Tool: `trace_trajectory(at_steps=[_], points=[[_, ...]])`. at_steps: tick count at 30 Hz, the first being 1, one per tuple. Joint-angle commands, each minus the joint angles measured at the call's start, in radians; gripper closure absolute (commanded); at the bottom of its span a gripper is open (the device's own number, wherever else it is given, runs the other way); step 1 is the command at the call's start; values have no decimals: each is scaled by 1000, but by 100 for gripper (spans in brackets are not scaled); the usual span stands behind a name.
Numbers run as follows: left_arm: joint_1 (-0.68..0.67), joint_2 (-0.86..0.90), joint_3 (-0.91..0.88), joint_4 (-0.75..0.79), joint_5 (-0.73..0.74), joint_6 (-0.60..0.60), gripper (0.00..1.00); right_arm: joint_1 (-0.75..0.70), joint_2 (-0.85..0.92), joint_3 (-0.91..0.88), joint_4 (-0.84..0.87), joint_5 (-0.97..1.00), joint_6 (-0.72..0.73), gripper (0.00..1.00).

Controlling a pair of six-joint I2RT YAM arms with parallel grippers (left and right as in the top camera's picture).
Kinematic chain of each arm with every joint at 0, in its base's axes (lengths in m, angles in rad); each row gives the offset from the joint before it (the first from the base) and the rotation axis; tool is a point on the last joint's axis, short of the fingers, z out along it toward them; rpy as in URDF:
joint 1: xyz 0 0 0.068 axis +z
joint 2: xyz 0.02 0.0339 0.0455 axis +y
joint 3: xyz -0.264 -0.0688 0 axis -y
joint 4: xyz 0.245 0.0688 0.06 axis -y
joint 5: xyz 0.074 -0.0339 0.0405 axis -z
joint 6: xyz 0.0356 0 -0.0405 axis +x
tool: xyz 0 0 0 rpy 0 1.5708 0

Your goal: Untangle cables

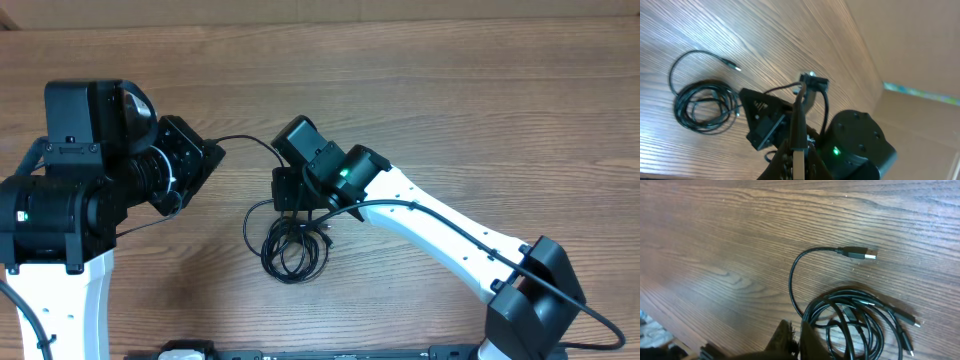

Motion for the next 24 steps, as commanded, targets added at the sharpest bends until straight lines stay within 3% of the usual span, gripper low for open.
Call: trace_trajectory(at_steps=[1, 9, 16, 17, 19, 24], points=[[6, -10, 17, -19, -117, -12, 96, 6, 8, -4, -5, 16, 0, 96], [5, 16, 13, -125, -394, -12, 96, -74, -113, 100, -89, 3, -2, 96], [5, 85, -16, -144, -418, 66, 96, -200, -316, 265, -113, -108, -31, 96], [5, 100, -16, -148, -405, 79, 92, -213, -343, 280, -104, -123, -30, 96], [5, 132, -16, -154, -335, 137, 62, -229, -399, 292, -69, -145, -29, 96], [5, 196, -16, -149, -93, 362, 53, -230, -491, 292, -9, -146, 0, 96]])
